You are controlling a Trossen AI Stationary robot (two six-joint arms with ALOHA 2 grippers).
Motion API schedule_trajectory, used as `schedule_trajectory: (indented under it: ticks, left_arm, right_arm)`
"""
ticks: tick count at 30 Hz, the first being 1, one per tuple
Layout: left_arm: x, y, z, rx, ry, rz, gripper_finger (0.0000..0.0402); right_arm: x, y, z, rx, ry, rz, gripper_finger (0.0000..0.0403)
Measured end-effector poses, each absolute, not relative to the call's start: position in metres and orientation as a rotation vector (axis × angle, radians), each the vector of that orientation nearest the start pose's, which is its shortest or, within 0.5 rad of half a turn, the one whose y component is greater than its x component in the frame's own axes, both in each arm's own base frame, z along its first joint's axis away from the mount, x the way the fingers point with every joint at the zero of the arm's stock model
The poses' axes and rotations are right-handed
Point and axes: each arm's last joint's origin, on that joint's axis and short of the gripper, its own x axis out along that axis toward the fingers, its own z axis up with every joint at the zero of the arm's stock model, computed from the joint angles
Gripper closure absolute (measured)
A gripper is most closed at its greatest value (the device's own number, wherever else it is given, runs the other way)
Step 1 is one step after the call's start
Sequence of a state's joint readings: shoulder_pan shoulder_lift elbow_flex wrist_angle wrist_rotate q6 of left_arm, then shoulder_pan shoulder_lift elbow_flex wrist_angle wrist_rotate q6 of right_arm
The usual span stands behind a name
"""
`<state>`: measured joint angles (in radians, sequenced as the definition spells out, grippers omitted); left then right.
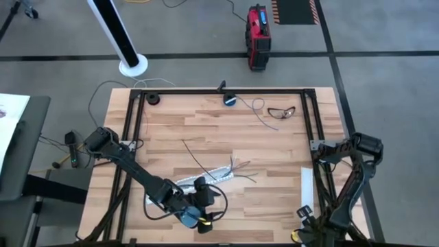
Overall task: Ziptie cables
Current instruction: Close the white cable duct
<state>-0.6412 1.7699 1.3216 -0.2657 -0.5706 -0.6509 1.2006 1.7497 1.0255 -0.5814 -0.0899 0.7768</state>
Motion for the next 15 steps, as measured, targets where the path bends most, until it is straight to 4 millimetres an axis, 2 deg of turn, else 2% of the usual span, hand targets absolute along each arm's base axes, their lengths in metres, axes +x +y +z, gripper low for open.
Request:
schedule_trajectory:
  ticks: [6, 9, 11, 15]
  left_arm:
    - [0.315, -0.227, 0.25, -0.284, 0.576, 0.12, 0.0106]
    - [0.312, -0.232, 0.249, -0.289, 0.582, 0.111, 0.0106]
    - [0.309, -0.235, 0.249, -0.301, 0.583, 0.107, 0.0106]
    - [0.305, -0.24, 0.249, -0.309, 0.58, 0.106, 0.0106]
  right_arm:
    - [0.131, 0.309, 0.134, -0.004, 1.405, 0.523, 0.0262]
    - [0.152, 0.306, 0.127, 0.023, 1.359, 0.44, 0.0262]
    - [0.175, 0.295, 0.125, 0.037, 1.333, 0.358, 0.0262]
    - [0.222, 0.257, 0.124, 0.069, 1.291, 0.171, 0.0267]
